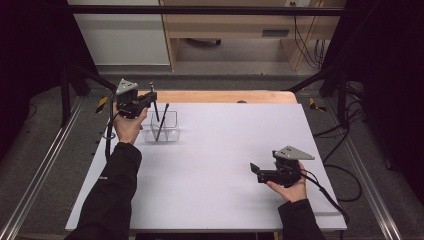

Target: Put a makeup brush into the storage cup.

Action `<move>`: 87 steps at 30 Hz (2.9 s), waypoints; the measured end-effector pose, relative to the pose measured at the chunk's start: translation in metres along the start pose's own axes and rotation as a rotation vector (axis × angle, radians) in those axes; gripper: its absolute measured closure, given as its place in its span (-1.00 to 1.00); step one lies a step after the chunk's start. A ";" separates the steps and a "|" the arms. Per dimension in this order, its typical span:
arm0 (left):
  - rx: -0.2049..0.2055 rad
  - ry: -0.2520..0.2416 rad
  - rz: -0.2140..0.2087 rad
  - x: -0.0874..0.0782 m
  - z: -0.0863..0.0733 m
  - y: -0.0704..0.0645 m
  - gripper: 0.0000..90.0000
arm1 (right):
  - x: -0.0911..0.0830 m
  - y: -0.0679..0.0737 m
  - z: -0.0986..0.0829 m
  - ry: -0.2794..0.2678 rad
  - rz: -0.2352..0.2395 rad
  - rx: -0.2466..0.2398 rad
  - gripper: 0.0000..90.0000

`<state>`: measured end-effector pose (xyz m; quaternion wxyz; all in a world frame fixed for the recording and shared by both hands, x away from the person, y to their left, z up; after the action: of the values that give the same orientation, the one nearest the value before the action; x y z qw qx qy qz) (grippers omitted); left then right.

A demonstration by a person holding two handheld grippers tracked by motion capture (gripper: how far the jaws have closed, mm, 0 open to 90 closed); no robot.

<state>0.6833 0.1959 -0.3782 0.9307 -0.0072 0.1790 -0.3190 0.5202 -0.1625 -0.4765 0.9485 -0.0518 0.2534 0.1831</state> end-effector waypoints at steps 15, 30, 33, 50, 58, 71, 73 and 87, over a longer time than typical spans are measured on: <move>0.001 0.013 -0.009 0.004 -0.012 -0.003 0.85 | 0.000 0.000 0.000 0.000 -0.001 -0.002 -0.84; -0.009 0.019 -0.016 0.007 -0.024 -0.005 0.86 | 0.001 0.001 -0.001 0.002 -0.001 -0.004 -0.85; -0.008 0.020 -0.017 0.007 -0.028 -0.007 0.86 | 0.000 0.001 -0.001 0.002 0.000 -0.002 -0.84; -0.009 0.040 -0.026 0.011 -0.043 -0.010 0.86 | 0.000 0.001 0.000 0.000 0.001 -0.003 -0.84; -0.009 0.054 -0.019 0.013 -0.050 -0.008 0.86 | 0.000 0.001 0.000 0.000 0.001 -0.001 -0.84; -0.012 0.084 -0.016 0.016 -0.066 -0.006 0.85 | -0.001 0.001 0.000 -0.002 0.001 0.002 -0.85; -0.012 0.093 -0.018 0.016 -0.069 -0.006 0.85 | -0.001 0.000 0.000 -0.001 -0.001 0.002 -0.85; -0.014 0.080 -0.041 0.005 -0.067 -0.013 0.62 | -0.004 0.000 0.004 -0.015 -0.001 0.010 -0.85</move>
<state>0.6571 0.1891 -0.4409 0.9159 -0.0047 0.2183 -0.3368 0.5191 -0.1630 -0.4714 0.9508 -0.0459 0.2469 0.1817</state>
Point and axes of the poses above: each handheld gripper's, and its own axes: x roughly forward along the jaws, z roughly out of its top, y roughly to its left, the point moved 10 cm from there along x, roughly forward along the jaws, and after that the axes turned 10 degrees about -z, right-handed, at the moved point
